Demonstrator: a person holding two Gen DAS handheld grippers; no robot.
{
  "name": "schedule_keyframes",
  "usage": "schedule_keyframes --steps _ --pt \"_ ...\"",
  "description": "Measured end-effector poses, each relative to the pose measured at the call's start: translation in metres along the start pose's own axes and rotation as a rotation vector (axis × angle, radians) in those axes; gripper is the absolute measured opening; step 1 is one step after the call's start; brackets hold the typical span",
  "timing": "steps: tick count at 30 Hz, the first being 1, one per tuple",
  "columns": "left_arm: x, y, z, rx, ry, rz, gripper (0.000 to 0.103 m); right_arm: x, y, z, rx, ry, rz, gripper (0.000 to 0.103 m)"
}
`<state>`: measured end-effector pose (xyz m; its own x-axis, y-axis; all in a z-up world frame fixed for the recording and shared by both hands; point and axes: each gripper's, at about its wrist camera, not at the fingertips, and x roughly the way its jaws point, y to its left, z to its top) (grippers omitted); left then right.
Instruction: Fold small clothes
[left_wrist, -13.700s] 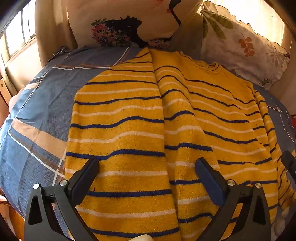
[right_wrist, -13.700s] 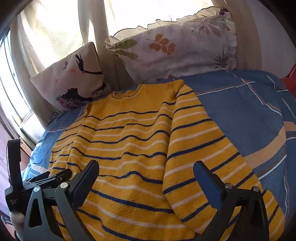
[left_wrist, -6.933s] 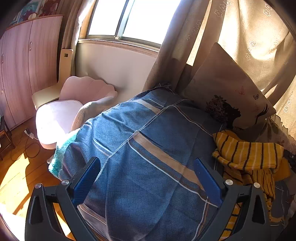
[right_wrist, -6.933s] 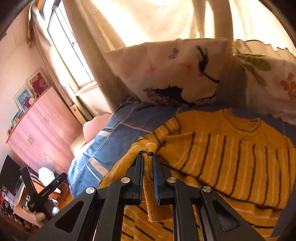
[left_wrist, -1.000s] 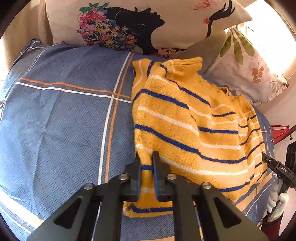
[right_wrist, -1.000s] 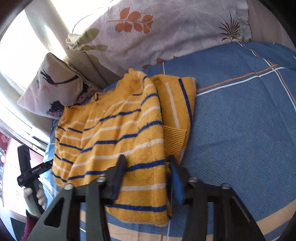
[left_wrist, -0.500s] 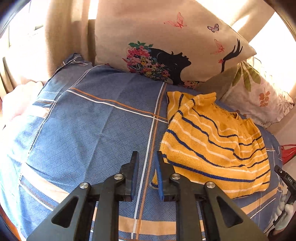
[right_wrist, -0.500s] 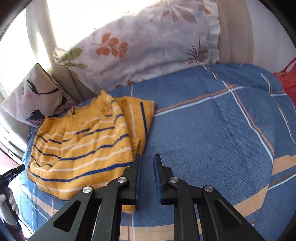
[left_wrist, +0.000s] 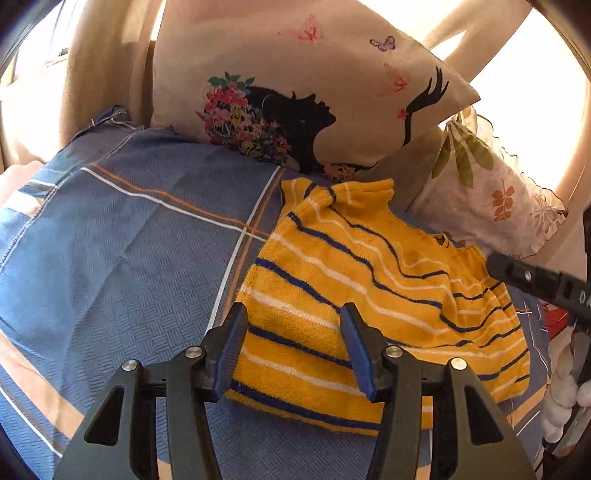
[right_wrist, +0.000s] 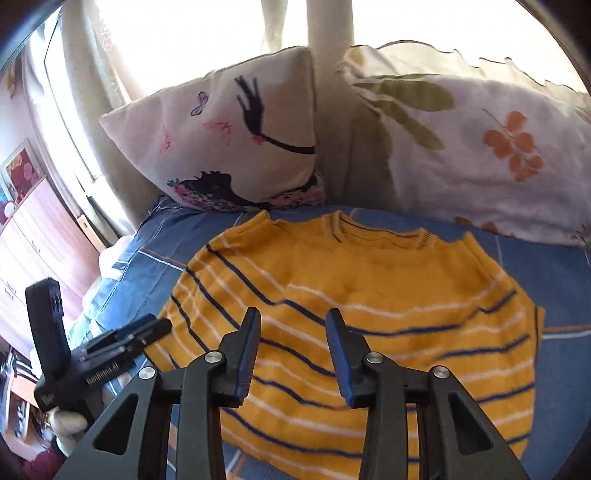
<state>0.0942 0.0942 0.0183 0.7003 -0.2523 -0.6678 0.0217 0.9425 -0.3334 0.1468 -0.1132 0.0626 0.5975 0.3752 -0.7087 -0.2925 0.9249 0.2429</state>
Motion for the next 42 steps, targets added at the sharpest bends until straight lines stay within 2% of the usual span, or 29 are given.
schedule_keyframes --steps 8,11,14,16,17,19,21,23,25,27,30,32,33,35,36,37,38,39,40,42 --pt "0.005 0.018 -0.007 -0.068 -0.02 -0.05 0.056 0.14 0.023 0.053 -0.048 0.166 -0.097 0.04" --pt "0.006 0.021 -0.004 -0.082 -0.016 -0.068 0.056 0.175 0.028 0.067 -0.033 0.204 -0.104 0.04" --pt "0.005 0.024 -0.002 -0.089 -0.013 -0.078 0.057 0.192 0.036 0.077 -0.054 0.196 -0.136 0.042" --pt "0.004 0.024 -0.001 -0.09 -0.015 -0.082 0.057 0.201 0.04 0.081 -0.065 0.206 -0.134 0.056" --pt "0.004 0.025 -0.001 -0.093 -0.017 -0.087 0.058 0.202 0.042 0.083 -0.07 0.21 -0.136 0.058" --pt "0.002 0.027 -0.001 -0.104 -0.02 -0.097 0.058 0.192 0.043 0.087 -0.06 0.194 -0.121 0.058" --pt "0.001 0.029 0.0 -0.114 -0.022 -0.103 0.061 0.162 0.035 0.088 -0.01 0.115 -0.058 0.058" --pt "0.001 0.031 0.0 -0.125 -0.024 -0.106 0.061 0.128 0.018 0.085 0.049 0.058 -0.006 0.058" --pt "0.001 0.031 0.0 -0.125 -0.022 -0.107 0.061 0.094 -0.009 0.076 0.104 0.014 0.012 0.058" --pt "0.001 0.031 0.0 -0.123 -0.022 -0.105 0.061 0.067 -0.042 0.062 0.154 -0.001 0.017 0.058" --pt "0.002 0.032 0.0 -0.128 -0.022 -0.103 0.062 0.047 -0.094 0.034 0.216 0.055 0.034 0.058" --pt "0.002 0.033 -0.001 -0.133 -0.023 -0.102 0.062 0.042 -0.131 0.018 0.258 0.093 -0.019 0.058" --pt "0.002 0.034 -0.001 -0.136 -0.025 -0.101 0.063 0.04 -0.153 0.013 0.284 0.101 -0.076 0.057" --pt "0.002 0.034 -0.001 -0.136 -0.028 -0.097 0.063 0.028 -0.193 0.002 0.347 0.064 -0.24 0.05" --pt "0.002 0.033 -0.001 -0.134 -0.028 -0.095 0.064 0.019 -0.212 -0.001 0.395 0.034 -0.284 0.032" --pt "0.002 0.033 0.0 -0.131 -0.029 -0.092 0.064 0.012 -0.227 -0.004 0.456 0.014 -0.296 0.021" --pt "0.002 0.032 0.0 -0.129 -0.03 -0.089 0.065 0.004 -0.238 -0.007 0.512 -0.006 -0.31 0.021" --pt "0.002 0.032 0.0 -0.129 -0.029 -0.088 0.065 -0.003 -0.243 -0.009 0.536 -0.02 -0.362 0.033" --pt "0.002 0.033 0.0 -0.13 -0.027 -0.088 0.065 -0.01 -0.242 -0.008 0.524 -0.04 -0.39 0.04" --pt "0.002 0.034 0.0 -0.134 -0.023 -0.088 0.066 -0.021 -0.229 -0.005 0.461 -0.064 -0.396 0.04"
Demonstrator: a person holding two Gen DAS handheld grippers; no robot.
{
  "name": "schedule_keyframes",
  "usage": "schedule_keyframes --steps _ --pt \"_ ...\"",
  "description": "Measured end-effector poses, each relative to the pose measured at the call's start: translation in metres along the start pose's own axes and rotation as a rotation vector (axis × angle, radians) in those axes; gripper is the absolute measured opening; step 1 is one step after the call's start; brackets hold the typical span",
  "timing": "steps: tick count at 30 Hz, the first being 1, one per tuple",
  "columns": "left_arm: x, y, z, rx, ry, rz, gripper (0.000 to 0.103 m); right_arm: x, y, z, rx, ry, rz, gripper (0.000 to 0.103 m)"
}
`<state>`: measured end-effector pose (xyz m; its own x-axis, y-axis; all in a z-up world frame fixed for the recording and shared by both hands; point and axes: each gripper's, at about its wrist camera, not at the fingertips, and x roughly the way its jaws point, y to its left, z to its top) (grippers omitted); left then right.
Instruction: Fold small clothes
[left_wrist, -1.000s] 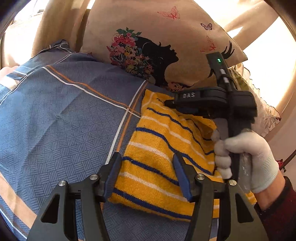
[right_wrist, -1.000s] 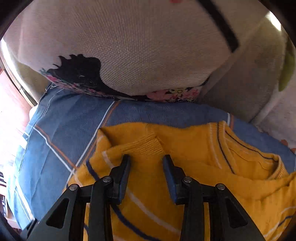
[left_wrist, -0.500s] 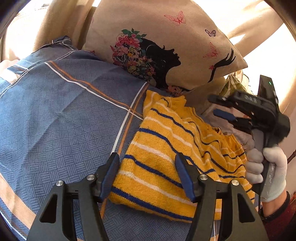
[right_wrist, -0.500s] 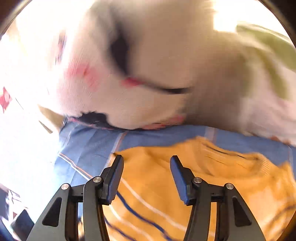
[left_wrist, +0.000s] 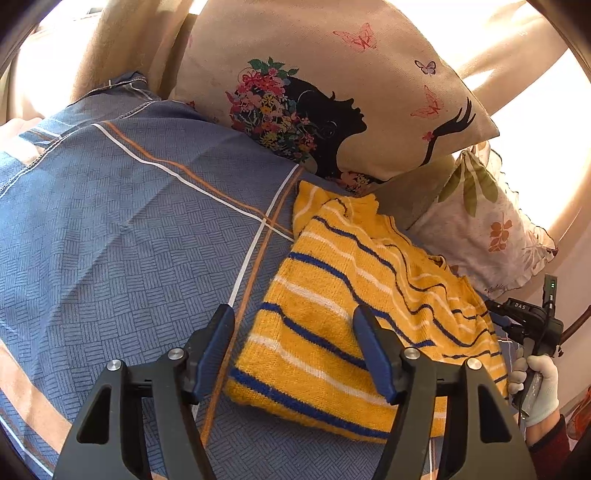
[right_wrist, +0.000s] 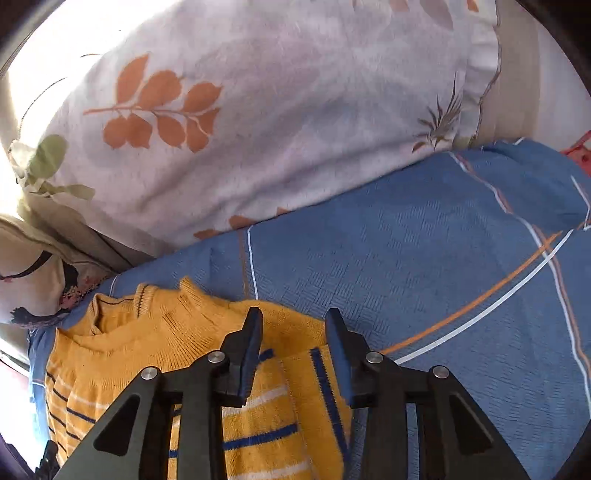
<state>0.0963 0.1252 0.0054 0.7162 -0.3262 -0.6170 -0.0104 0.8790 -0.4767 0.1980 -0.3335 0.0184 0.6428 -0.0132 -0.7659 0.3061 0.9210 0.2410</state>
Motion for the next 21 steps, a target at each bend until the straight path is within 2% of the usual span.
schedule_keyframes --steps 2,4,9,12,15,21 --pt "0.0 0.001 0.0 -0.005 0.003 -0.002 0.066 -0.013 0.005 -0.003 -0.026 -0.021 0.041 0.044" --pt "0.0 0.002 0.0 -0.009 0.004 -0.006 0.067 -0.027 0.002 -0.011 -0.029 -0.016 0.102 0.052" --pt "-0.001 0.01 0.002 -0.061 0.012 -0.045 0.07 -0.052 0.02 -0.034 -0.096 0.014 0.205 0.052" --pt "-0.002 0.018 0.004 -0.111 0.018 -0.095 0.075 -0.067 0.055 -0.058 -0.176 0.026 0.269 0.052" --pt "-0.003 0.021 0.004 -0.133 0.018 -0.112 0.075 -0.071 0.098 -0.07 -0.268 0.068 0.357 0.056" --pt "0.0 0.004 0.002 -0.047 0.041 -0.066 0.078 -0.057 0.19 -0.09 -0.381 0.185 0.485 0.061"
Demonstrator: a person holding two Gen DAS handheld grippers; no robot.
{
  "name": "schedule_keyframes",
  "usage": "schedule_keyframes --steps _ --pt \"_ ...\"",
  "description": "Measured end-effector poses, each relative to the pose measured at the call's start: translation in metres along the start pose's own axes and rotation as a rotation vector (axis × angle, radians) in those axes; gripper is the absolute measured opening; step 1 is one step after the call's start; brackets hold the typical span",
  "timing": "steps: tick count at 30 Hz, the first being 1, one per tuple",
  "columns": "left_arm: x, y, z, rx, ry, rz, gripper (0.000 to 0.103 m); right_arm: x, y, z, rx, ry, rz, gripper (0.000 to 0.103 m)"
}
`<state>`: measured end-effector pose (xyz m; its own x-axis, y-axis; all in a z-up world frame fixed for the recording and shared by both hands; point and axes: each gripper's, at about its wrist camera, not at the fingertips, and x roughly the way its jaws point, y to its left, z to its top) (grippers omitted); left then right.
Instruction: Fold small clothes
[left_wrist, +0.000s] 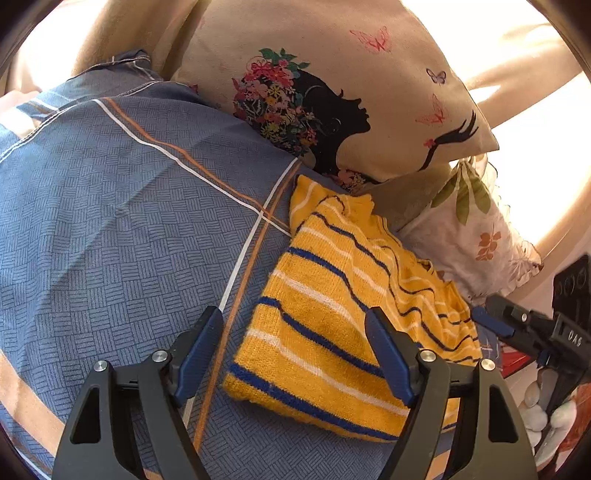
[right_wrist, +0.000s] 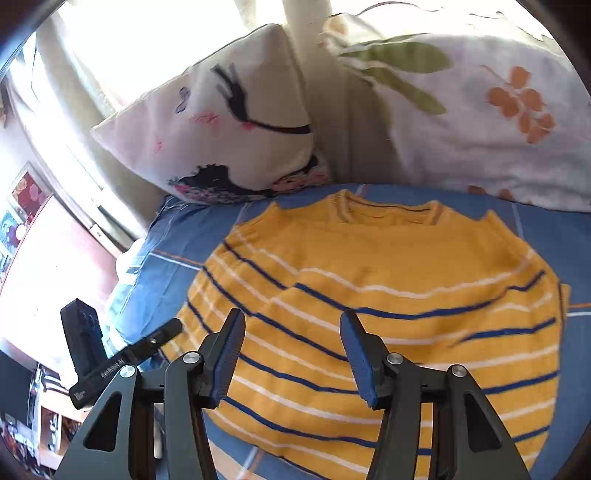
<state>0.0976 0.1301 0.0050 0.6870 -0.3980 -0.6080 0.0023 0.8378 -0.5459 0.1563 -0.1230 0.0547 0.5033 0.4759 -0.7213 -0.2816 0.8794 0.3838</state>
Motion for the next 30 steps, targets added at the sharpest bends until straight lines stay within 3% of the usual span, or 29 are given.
schedule_keyframes --steps 1,3,5,8,12,16,20,21,24,25,27,30 --pt "0.001 -0.003 -0.001 0.02 0.009 -0.01 0.076 0.011 0.011 0.005 -0.014 0.023 0.005 0.061" --pt "0.003 -0.007 -0.004 0.054 0.031 -0.039 0.042 0.032 0.033 0.014 -0.038 0.066 0.023 0.062" --pt "0.005 -0.01 -0.005 0.069 0.05 -0.065 0.034 0.055 0.053 0.023 -0.062 0.129 0.045 0.065" --pt "0.003 -0.009 -0.005 0.064 0.042 -0.099 0.034 0.094 0.075 0.038 -0.086 0.22 0.009 0.071" --pt "0.001 -0.008 -0.004 0.051 0.037 -0.136 0.034 0.138 0.101 0.048 -0.131 0.301 -0.121 0.073" --pt "-0.003 -0.015 -0.006 0.087 0.02 -0.144 0.034 0.166 0.12 0.048 -0.201 0.372 -0.238 0.084" --pt "-0.005 -0.017 -0.006 0.089 0.027 -0.194 0.034 0.185 0.127 0.042 -0.293 0.46 -0.35 0.084" --pt "-0.005 -0.016 -0.006 0.079 0.032 -0.209 0.034 0.186 0.127 0.041 -0.31 0.459 -0.368 0.077" --pt "-0.005 -0.009 -0.004 0.036 0.046 -0.257 0.034 0.177 0.127 0.036 -0.376 0.414 -0.434 0.036" --pt "-0.004 -0.006 -0.003 0.018 0.061 -0.295 0.035 0.169 0.125 0.035 -0.376 0.395 -0.42 0.03" --pt "0.002 0.001 -0.001 -0.032 0.118 -0.392 0.047 0.147 0.118 0.036 -0.347 0.344 -0.37 0.025" --pt "0.011 0.01 0.003 -0.099 0.177 -0.533 0.051 0.104 0.092 0.04 -0.256 0.259 -0.282 0.02"
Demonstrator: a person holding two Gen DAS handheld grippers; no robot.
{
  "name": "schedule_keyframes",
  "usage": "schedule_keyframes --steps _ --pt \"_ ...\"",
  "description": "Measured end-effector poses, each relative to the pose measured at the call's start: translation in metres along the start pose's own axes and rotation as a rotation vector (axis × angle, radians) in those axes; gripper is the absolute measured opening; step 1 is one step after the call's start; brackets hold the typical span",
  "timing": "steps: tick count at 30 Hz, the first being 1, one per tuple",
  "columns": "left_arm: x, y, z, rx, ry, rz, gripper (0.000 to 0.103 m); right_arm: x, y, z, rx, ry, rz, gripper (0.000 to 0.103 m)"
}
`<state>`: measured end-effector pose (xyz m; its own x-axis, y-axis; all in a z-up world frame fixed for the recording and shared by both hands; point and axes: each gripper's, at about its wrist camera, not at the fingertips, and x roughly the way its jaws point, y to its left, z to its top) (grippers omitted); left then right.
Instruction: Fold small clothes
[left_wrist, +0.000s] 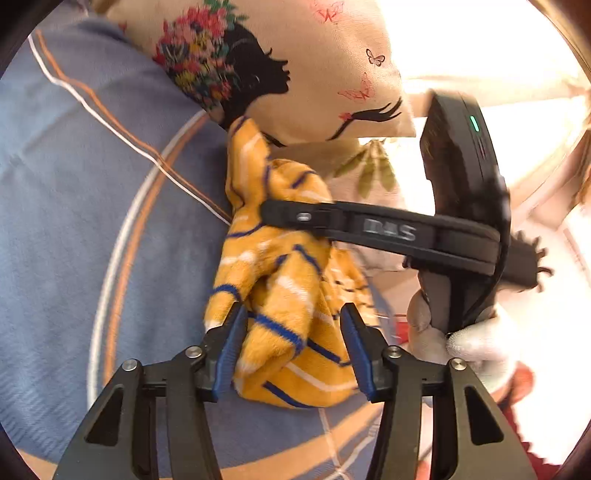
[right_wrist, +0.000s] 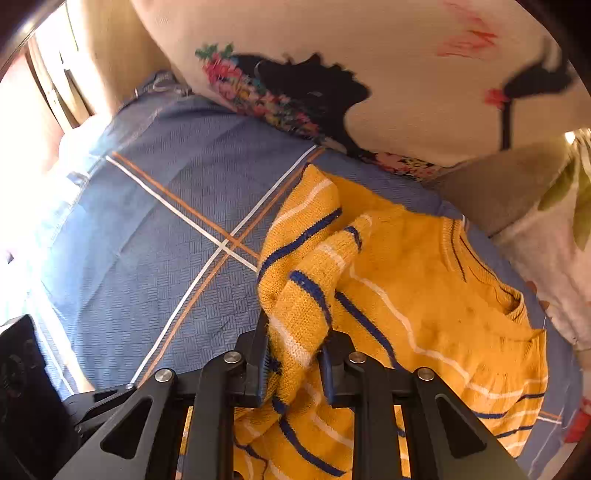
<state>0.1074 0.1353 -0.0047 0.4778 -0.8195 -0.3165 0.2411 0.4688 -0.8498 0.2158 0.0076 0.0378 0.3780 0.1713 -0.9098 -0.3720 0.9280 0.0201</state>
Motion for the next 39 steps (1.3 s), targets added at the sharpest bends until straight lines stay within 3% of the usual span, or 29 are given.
schedule_keyframes --steps 3,4,5,9,12,16,18,19,22,28,32,35,39 --pt "0.005 0.001 -0.002 -0.02 0.03 -0.079 0.051 -0.029 -0.052 -0.023 0.11 -0.068 0.069 0.019" --pt "0.006 0.0 -0.003 -0.016 0.04 -0.073 0.053 -0.039 -0.068 -0.035 0.152 -0.092 0.08 0.018" --pt "0.009 -0.001 -0.004 -0.013 0.047 -0.04 0.06 -0.047 -0.089 -0.047 0.191 -0.12 0.078 0.018" --pt "0.013 -0.006 -0.004 -0.006 0.06 0.008 0.061 -0.066 -0.173 -0.096 0.38 -0.18 0.086 0.017" --pt "0.02 -0.014 -0.001 -0.015 0.068 0.057 0.061 -0.067 -0.216 -0.132 0.464 -0.173 0.024 0.017" --pt "0.033 -0.052 -0.007 0.046 0.08 0.115 0.061 -0.064 -0.257 -0.166 0.556 -0.191 0.045 0.016" --pt "0.042 -0.081 -0.016 0.134 0.105 0.156 0.061 -0.069 -0.265 -0.173 0.571 -0.226 0.084 0.018" --pt "0.051 -0.096 -0.017 0.179 0.117 0.171 0.061 -0.072 -0.271 -0.177 0.577 -0.237 0.089 0.024" --pt "0.081 -0.133 -0.031 0.298 0.165 0.209 0.062 -0.091 -0.28 -0.19 0.621 -0.294 0.034 0.032" --pt "0.162 -0.16 -0.054 0.376 0.261 0.252 0.062 -0.133 -0.283 -0.217 0.624 -0.42 0.18 0.033" --pt "0.203 -0.167 -0.095 0.42 0.343 0.276 0.062 -0.137 -0.271 -0.209 0.604 -0.427 0.283 0.033" --pt "0.204 -0.181 -0.118 0.539 0.317 0.351 0.062 -0.127 -0.259 -0.195 0.572 -0.399 0.247 0.033" --pt "0.175 -0.194 -0.123 0.557 0.327 0.305 0.062 -0.098 -0.238 -0.198 0.508 -0.288 0.153 0.062"
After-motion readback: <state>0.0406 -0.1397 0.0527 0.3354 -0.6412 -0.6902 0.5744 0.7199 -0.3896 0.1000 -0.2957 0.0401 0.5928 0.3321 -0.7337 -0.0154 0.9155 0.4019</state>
